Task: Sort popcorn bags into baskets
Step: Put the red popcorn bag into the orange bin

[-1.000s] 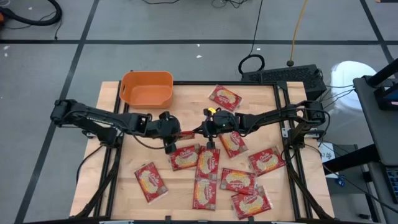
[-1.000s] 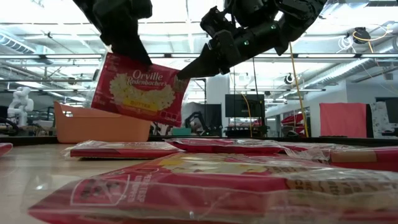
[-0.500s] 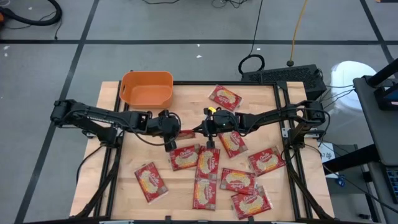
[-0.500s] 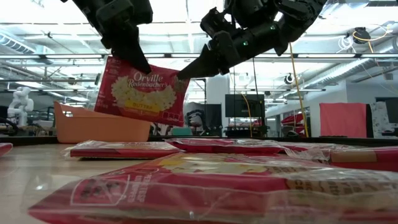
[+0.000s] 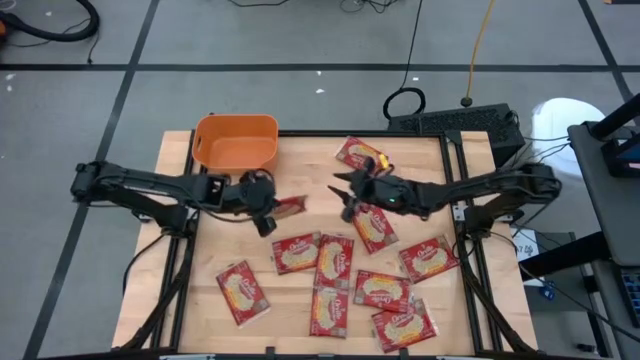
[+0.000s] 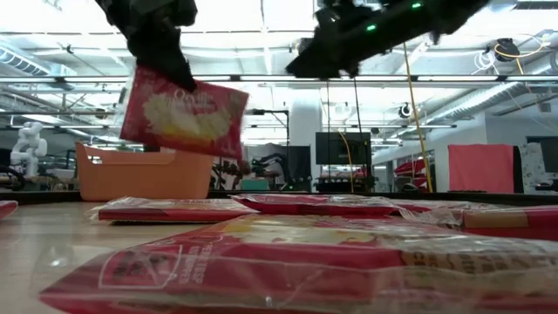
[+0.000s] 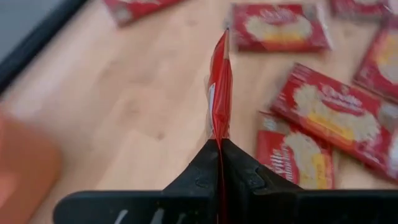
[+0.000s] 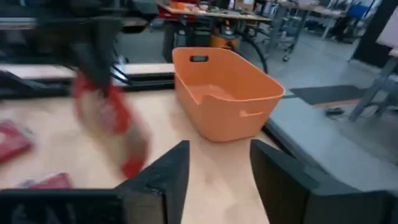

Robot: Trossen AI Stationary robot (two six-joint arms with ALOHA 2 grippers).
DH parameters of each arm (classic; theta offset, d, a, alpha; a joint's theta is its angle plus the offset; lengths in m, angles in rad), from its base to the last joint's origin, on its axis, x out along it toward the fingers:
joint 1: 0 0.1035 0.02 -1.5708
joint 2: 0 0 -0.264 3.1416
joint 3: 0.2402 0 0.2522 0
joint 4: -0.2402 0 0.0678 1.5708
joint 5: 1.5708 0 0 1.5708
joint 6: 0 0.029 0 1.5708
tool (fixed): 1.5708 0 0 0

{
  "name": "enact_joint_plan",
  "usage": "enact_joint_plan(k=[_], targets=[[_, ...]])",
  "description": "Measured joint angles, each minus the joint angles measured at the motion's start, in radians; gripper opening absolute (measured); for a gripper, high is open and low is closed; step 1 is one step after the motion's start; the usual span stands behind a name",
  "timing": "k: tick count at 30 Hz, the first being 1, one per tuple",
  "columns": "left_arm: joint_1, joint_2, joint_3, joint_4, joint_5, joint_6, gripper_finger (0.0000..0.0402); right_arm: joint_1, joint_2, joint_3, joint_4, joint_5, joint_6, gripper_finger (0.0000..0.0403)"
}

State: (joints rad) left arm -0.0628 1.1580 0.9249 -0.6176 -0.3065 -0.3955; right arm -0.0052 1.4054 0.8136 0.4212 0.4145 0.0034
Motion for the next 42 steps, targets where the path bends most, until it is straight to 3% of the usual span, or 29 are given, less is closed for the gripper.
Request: enact_joint_plan(k=[6,16,20,24,28,42], targets=[[0.001,-0.15,0.0,-0.077,-0.17,-0.045,0.0005,0.107,-0.101,-0.182,0.048,-0.001,0.085,0.0179],[0.051,-0.334,0.0,-0.278,-0.566,-0.176,0.0012,0.3,-0.092,-0.384,0.283,0.014,0.177,0.0172],[0.131,-0.353,0.0,-0.309,-0.656,-0.177,0.0005,0.383,-0.092,-0.41,0.281,0.143,0.194,0.0172],[0.245,-0.345,0.0,-0.309,-0.672,-0.167,0.0015,0.446,-0.091,-0.416,0.284,0.251,0.191,0.0171],[0.363,-0.326,-0.03,-0.294,-0.674,-0.141,0.0023,0.476,-0.091,-0.416,0.287,0.269,0.175,0.0171],[0.647,-0.32,-0.368,0.226,-0.6,0.003,0.0025,0.479,-0.091,-0.416,0.287,0.271,0.173,0.0171]])
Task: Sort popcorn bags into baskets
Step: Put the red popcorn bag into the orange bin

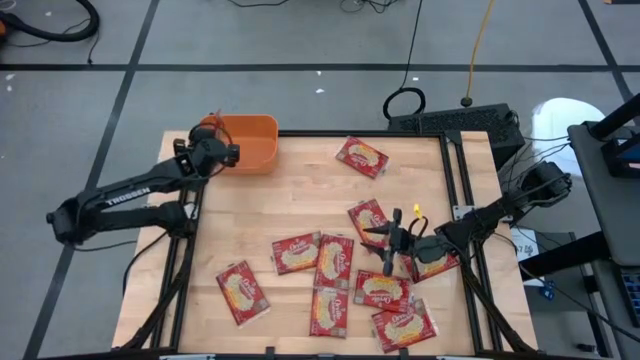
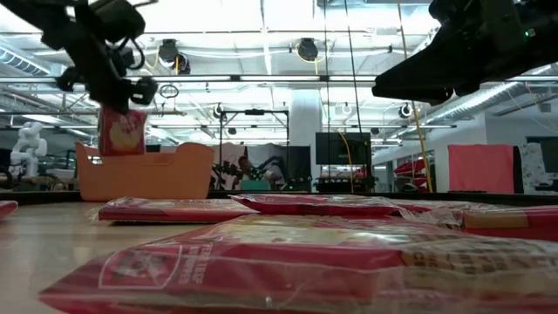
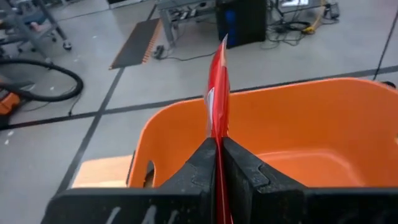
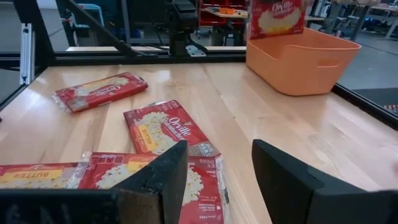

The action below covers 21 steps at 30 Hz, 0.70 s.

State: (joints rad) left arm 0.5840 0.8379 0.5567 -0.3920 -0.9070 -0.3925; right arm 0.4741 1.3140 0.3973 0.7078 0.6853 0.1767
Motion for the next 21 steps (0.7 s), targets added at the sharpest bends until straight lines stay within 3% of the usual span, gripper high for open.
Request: enact_joint_plan(k=[12,21], targets=[[0.172,0.0,-0.141,0.196,0.069,0.077,0.0026,-0.049,0.0,0.0,0.007,0.002,-0.008,0.0171],[0.19,0.0,-0.143,0.337,0.152,0.192,0.0006,-0.076,0.0,0.0,0.036,-0.002,-0.032,0.0171]])
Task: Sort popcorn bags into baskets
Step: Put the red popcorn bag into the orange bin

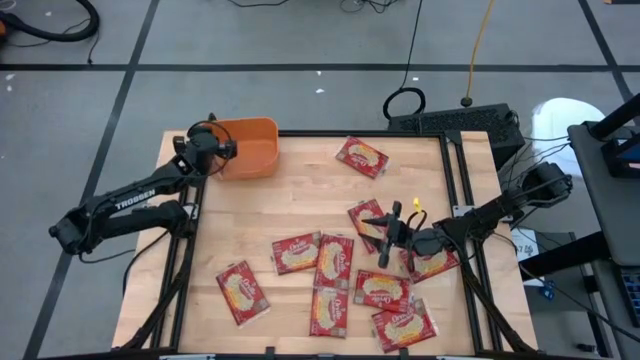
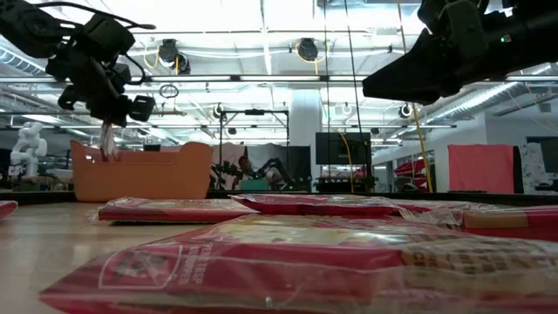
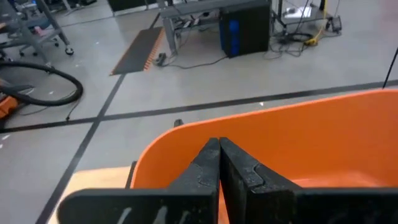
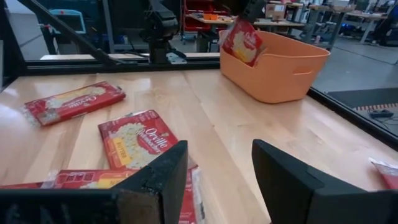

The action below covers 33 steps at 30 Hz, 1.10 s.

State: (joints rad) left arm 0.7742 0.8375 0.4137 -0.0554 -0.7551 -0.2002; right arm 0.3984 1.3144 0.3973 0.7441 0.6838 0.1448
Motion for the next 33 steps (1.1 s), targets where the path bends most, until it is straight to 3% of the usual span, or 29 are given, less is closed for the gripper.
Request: enact_joint_plan(k=[5,8,12,17,22,28,33], targets=[[0.021,0.0,0.0,-0.028,0.008,-0.013,0.0004,0.0,0.0,0.0,0.008,-0.001,0.0,0.0171],[0.052,0.0,0.0,-0.069,0.069,-0.089,0.0012,0.0,0.0,0.0,0.008,-0.003,0.0,0.0171],[0.096,0.0,0.0,-0.091,0.161,-0.169,0.006,0.0,0.0,0.0,0.008,-0.004,0.0,0.0171],[0.105,0.0,0.0,-0.091,0.18,-0.173,0.0126,0.0,0.0,0.0,0.008,-0.004,0.0,0.0171],[0.103,0.0,0.0,-0.115,0.241,-0.217,0.015,0.0,0.0,0.0,0.008,-0.003,0.0,0.0171],[0.039,-0.012,0.0,-0.131,0.327,-0.194,0.0152,-0.009,0.0,0.0,0.007,0.0,0.011,0.0171],[-0.062,-0.031,0.0,0.019,0.459,-0.175,0.0152,-0.046,0.0,0.001,-0.021,0.0,0.069,0.0171]])
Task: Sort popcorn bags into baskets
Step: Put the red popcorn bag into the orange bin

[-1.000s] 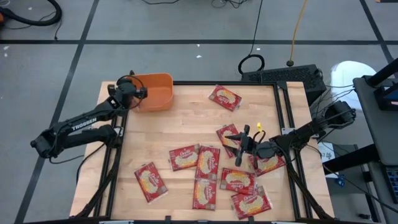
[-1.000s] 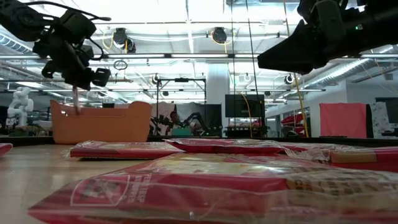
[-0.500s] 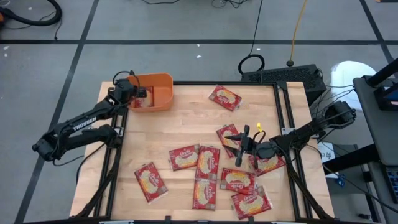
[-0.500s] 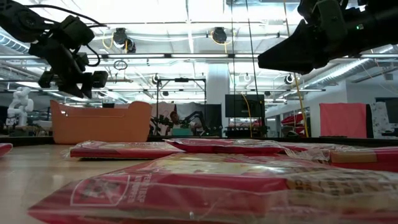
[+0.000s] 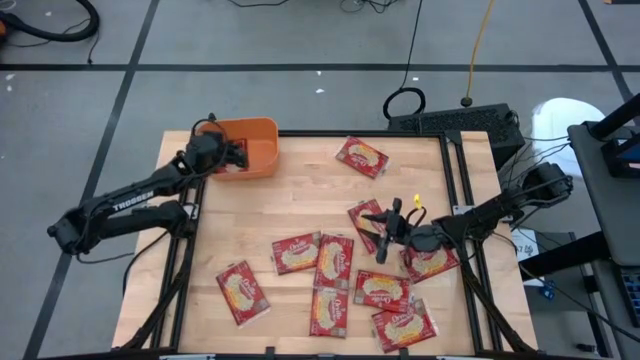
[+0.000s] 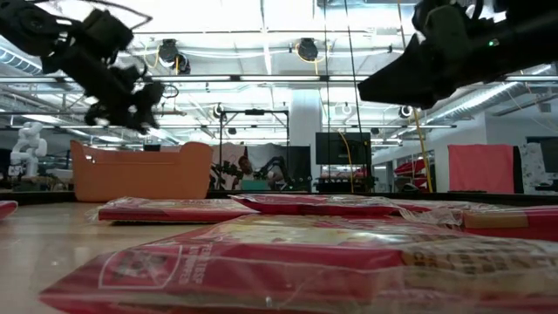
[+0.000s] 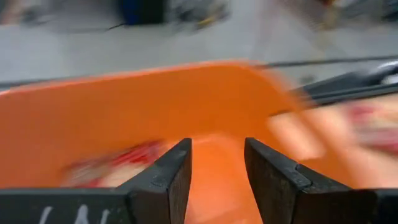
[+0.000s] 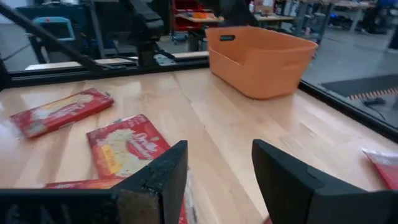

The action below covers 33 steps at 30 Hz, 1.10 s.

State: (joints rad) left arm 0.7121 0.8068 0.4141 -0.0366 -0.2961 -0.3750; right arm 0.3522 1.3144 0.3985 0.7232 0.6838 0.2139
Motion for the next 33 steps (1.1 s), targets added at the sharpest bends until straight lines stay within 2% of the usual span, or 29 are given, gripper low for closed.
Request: enact_joint_plan(k=[5,14,21,28,33], targets=[[-0.137,-0.004,0.0,0.143,0.071,0.041,0.0152,-0.042,0.0,0.0,-0.028,0.0,0.093,0.0171],[-0.382,-0.003,0.0,0.162,0.064,0.062,0.0152,-0.119,0.0,0.004,-0.153,-0.006,0.24,0.0171],[-0.508,-0.002,0.0,0.162,0.003,0.135,0.0152,-0.131,0.0,0.064,-0.4,-0.101,0.323,0.0171],[-0.59,0.003,0.0,0.162,0.003,0.134,0.0152,-0.072,0.0,0.182,-0.665,-0.288,0.41,0.0171],[-0.646,0.018,0.001,0.165,0.003,0.134,0.0152,0.016,0.001,0.271,-0.924,-0.293,0.52,0.0171]])
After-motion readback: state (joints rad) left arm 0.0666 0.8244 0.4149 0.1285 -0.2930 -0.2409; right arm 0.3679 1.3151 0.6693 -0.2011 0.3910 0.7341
